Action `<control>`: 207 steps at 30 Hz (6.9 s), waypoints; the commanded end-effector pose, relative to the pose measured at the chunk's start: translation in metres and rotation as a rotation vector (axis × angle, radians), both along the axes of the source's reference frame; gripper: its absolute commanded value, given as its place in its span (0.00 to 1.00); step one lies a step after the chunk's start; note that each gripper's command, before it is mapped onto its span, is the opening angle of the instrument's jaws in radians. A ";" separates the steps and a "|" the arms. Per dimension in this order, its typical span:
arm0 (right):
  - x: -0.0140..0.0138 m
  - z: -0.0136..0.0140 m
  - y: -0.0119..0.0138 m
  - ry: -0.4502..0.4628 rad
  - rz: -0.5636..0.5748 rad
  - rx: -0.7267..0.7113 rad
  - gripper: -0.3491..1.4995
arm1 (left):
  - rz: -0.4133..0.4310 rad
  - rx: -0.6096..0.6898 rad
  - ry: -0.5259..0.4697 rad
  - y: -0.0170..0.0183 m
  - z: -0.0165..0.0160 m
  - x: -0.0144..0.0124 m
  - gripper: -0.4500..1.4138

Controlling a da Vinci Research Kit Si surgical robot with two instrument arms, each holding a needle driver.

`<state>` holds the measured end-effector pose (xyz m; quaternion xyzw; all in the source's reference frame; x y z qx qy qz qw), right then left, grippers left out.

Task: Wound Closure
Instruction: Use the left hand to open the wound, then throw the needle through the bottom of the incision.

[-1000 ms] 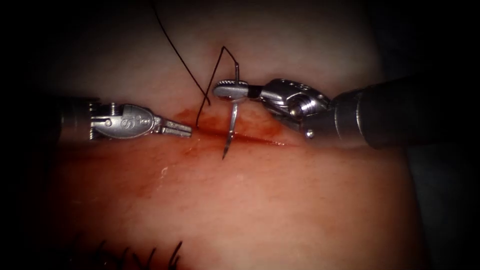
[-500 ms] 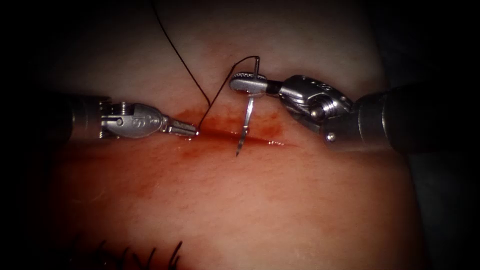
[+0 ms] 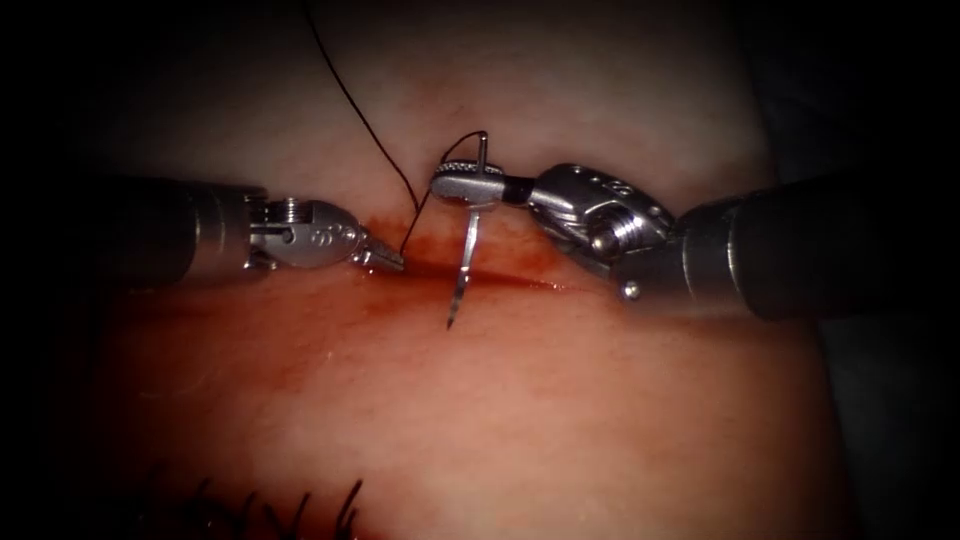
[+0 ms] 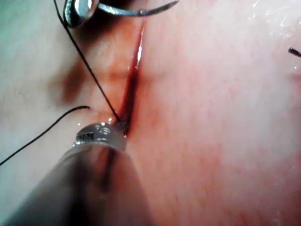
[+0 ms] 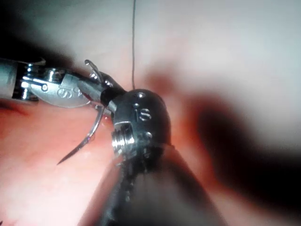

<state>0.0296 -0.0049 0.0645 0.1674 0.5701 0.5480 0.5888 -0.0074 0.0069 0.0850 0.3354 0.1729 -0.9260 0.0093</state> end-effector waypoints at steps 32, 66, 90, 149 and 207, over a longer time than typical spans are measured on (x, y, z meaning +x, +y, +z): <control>0.0054 0.0062 0.0009 -0.324 0.008 -0.369 0.00 | 0.120 0.073 0.258 -0.0025 0.0010 0.0012 0.41; 0.0087 0.0079 -0.0033 -0.540 -0.116 -0.707 0.00 | 0.116 0.089 0.256 -0.0028 -0.0002 0.0010 0.42; 0.0086 0.0087 -0.0057 -0.456 -0.139 -0.635 0.00 | -0.204 -0.014 -0.010 0.0008 -0.0089 0.0039 0.36; 0.0076 0.0095 -0.0012 -0.225 -0.073 -0.283 0.00 | -0.251 -0.086 -0.054 -0.0102 -0.0086 0.0026 0.23; 0.0089 0.0085 -0.0025 0.195 -0.059 0.234 0.00 | -0.255 -0.079 -0.047 -0.0089 -0.0060 0.0033 0.21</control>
